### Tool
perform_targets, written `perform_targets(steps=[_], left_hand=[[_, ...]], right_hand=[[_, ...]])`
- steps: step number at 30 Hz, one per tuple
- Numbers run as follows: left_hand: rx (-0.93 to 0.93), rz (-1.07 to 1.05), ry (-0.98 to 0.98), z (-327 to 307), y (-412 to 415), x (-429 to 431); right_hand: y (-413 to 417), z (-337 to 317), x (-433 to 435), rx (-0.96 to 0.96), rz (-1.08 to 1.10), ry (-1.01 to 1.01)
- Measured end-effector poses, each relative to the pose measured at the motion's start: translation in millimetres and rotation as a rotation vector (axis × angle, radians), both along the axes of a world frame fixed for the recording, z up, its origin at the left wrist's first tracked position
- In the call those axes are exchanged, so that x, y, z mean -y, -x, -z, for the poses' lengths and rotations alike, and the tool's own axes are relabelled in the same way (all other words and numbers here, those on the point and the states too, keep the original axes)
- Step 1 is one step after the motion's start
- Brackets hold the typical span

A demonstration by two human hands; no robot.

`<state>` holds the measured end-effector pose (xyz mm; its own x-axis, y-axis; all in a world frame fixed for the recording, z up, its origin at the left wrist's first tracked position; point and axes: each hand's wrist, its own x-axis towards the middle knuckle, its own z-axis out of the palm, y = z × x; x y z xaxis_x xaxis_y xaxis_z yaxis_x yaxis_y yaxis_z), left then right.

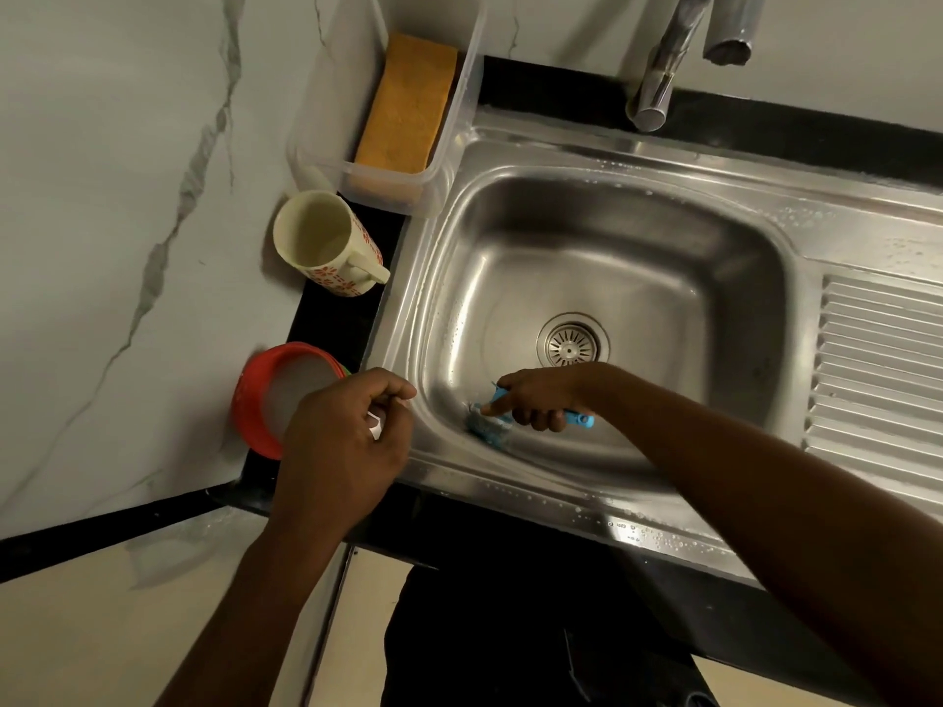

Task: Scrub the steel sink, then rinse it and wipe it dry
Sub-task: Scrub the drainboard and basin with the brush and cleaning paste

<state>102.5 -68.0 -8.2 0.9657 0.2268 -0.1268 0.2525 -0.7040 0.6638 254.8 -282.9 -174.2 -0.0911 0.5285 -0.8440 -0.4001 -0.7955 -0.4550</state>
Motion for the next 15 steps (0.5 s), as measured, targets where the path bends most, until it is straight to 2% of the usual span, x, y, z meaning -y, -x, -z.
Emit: perform_targets(steps=[5, 11, 15], left_hand=[[-0.011, -0.028, -0.013, -11.1, 8.5, -2.8], [0.022, -0.05, -0.024, -15.0, 19.4, -11.8], [0.023, -0.093, -0.022, -14.8, 27.0, -18.0]], right_hand=[[9.5, 11.7, -5.8, 0.065, 0.054, 0.058], [6.9, -36.8, 25.7, 0.079, 0.056, -0.016], [5.8, -70.0, 39.7, 0.183, 0.223, -0.104]])
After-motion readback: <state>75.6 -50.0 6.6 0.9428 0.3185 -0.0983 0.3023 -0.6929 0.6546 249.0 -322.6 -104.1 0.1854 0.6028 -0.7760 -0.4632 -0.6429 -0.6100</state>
